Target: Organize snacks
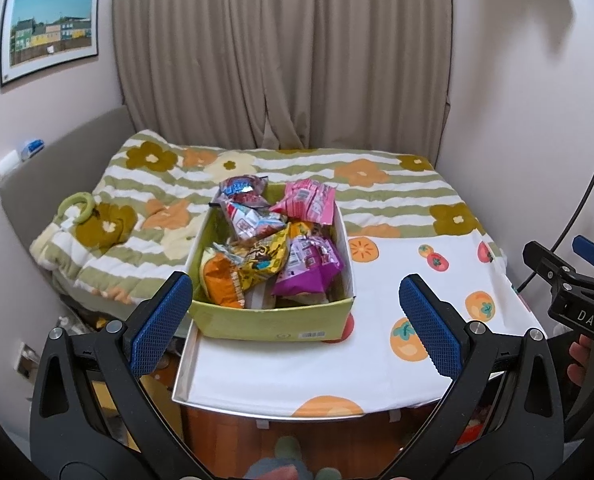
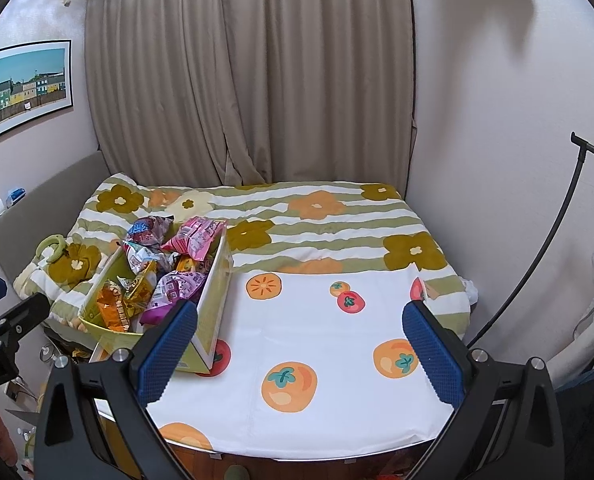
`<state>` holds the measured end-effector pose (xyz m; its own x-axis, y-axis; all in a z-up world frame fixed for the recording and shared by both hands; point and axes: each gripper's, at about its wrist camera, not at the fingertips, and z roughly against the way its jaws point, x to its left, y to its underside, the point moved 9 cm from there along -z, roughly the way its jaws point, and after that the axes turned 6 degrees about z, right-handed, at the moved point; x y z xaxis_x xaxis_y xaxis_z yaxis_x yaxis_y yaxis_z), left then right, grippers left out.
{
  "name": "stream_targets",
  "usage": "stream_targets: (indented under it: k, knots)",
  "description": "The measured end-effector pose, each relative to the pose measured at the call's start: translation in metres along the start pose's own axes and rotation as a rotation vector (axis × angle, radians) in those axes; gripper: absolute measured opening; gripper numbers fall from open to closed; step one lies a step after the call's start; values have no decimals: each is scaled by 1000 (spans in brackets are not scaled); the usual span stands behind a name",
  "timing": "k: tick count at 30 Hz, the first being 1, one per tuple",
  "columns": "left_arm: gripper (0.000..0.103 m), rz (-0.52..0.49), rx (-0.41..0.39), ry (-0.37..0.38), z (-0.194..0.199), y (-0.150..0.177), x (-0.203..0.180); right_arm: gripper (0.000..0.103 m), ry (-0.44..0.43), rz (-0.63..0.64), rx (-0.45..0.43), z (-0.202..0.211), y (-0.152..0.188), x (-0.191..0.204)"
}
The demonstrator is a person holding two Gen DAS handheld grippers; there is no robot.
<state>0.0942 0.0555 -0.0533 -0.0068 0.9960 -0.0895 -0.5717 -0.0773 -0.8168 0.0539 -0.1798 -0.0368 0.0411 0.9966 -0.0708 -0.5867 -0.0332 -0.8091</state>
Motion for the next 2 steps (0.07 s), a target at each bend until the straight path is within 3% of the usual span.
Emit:
stream_targets:
  k: [2]
  knots:
    - [103, 0, -3, -1, -2, -1, 4, 102, -2, 1, 2, -2, 0, 5]
